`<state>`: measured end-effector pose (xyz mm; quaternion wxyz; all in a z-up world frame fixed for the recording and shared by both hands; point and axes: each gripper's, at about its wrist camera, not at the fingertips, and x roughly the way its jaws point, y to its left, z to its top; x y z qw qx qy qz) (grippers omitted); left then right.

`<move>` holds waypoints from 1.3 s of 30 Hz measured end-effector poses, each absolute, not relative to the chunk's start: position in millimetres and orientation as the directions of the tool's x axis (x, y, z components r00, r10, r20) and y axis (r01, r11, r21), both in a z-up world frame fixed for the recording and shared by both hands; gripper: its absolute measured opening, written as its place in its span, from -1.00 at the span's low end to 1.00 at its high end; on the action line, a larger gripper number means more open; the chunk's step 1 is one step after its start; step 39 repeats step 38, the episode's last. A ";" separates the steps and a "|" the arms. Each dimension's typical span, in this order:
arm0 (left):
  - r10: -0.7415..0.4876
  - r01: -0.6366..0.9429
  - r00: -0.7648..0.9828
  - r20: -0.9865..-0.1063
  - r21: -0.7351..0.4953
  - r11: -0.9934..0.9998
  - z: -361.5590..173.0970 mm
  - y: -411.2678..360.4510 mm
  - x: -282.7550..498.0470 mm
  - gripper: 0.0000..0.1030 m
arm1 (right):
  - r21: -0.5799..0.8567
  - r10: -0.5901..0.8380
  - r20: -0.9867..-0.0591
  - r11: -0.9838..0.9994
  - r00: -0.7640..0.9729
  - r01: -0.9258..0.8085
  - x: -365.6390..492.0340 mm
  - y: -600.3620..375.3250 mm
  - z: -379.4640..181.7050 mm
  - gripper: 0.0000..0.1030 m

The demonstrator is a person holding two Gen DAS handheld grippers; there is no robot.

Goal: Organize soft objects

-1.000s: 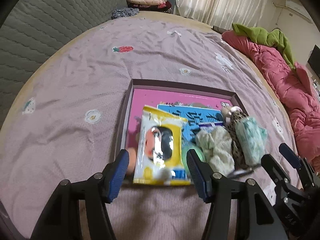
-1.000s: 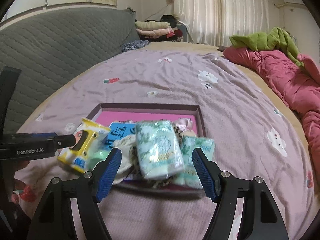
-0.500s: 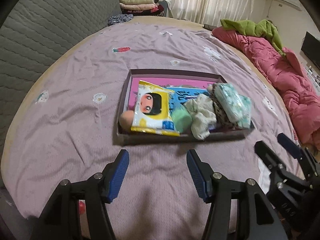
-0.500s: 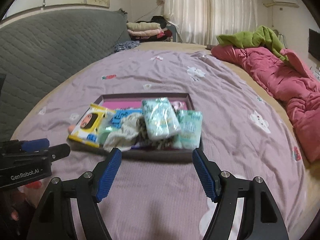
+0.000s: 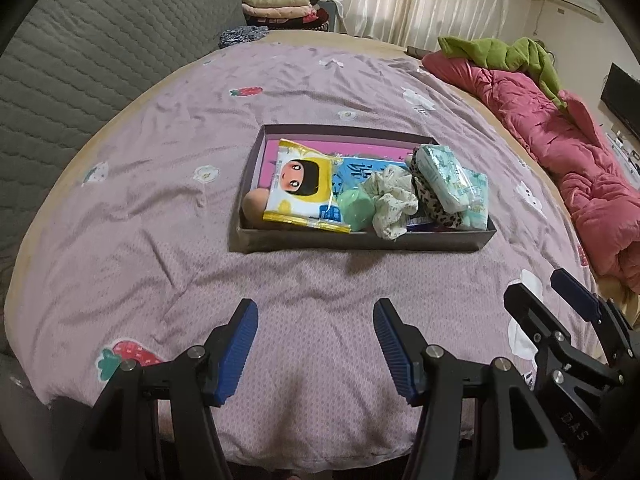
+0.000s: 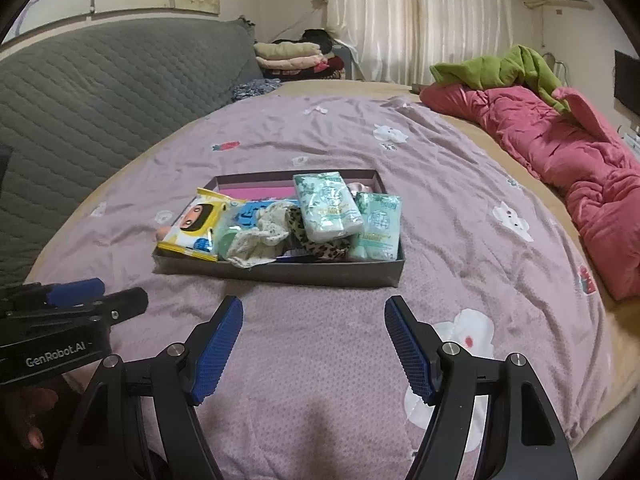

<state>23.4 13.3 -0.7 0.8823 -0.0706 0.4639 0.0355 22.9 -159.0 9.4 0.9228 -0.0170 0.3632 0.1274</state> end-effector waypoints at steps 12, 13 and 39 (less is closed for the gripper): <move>0.008 -0.143 0.556 -0.831 -0.086 0.986 -7.2 15.6 6.3 0.16 | 0.081 0.243 -0.668 0.963 0.703 -0.257 3.4 -155.9 6.6 0.45; 0.011 -0.141 0.556 -0.831 -0.081 0.987 -8.2 14.8 5.3 0.16 | 0.080 0.242 -0.669 0.963 0.703 -0.256 2.2 -155.2 6.2 0.45; 0.001 -0.121 0.518 -0.856 -0.073 0.990 -27.5 3.1 0.9 0.16 | 0.089 0.243 -0.710 0.962 0.660 -0.258 0.7 -153.1 -13.2 0.46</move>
